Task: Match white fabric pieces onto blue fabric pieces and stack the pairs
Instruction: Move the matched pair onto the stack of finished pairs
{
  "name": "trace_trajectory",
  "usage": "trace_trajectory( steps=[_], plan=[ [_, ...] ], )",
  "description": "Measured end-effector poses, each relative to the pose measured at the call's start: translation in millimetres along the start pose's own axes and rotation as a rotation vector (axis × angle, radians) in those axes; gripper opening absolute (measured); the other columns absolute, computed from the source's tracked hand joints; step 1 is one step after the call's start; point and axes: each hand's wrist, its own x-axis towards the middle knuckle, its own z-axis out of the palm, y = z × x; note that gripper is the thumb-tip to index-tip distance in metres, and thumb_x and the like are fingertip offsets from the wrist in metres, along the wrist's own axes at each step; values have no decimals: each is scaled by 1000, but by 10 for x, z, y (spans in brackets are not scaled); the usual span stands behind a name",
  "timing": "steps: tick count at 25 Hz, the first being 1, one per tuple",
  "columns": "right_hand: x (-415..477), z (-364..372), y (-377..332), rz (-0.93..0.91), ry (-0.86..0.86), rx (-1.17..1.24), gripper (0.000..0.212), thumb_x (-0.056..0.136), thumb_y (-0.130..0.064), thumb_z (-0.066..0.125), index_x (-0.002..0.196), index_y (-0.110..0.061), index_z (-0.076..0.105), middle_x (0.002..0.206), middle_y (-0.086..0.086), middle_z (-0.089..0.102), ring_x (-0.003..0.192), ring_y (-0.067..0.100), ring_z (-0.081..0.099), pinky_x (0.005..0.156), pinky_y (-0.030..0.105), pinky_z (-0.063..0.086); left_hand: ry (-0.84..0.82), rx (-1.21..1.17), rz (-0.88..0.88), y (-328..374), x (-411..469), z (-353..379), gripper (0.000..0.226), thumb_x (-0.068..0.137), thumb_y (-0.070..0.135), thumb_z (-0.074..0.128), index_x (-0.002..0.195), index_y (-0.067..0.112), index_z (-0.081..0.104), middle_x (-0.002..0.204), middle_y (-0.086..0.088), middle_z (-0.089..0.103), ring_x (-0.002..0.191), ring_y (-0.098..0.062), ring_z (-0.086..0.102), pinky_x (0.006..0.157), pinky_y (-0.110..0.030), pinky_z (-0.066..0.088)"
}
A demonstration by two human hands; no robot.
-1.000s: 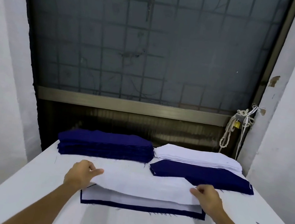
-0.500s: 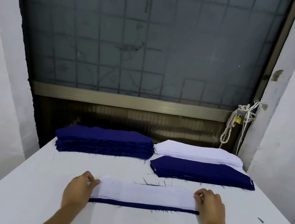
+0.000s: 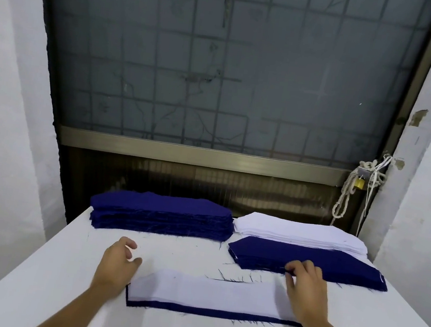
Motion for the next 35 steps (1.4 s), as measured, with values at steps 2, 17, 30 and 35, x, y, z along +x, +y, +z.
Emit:
trace_trajectory(
  steps=[2,17,30,35],
  plan=[
    [194,6,-228,-53,-9,44,16,99,-28,59,115,-29,62,115,-9,60,104,9,49,89,22,47,0,67,60,47,199,-147,24,88,16,74,104,21,56,92,0,56,80,-17,58,66,-29,45],
    [1357,578,-1790,-345,-134,132,15,103,-39,49,113,-34,60,112,-14,57,105,9,49,89,25,43,-36,314,214,489,1653,-537,24,103,29,54,126,21,59,112,5,62,94,-8,60,86,-24,50],
    [1742,1249,-2115,-386,-256,107,26,104,-43,45,127,-34,54,135,-11,49,123,11,45,108,30,38,-364,429,153,517,2504,-62,58,100,15,59,154,19,37,147,-6,51,132,-21,51,113,-37,43],
    [1726,1316,-2118,-369,-245,68,27,104,-44,42,128,-37,52,140,-12,45,127,11,41,112,33,36,-245,507,264,455,2539,-106,14,92,27,72,101,34,63,108,9,63,99,-9,59,90,-33,54]
  ],
)
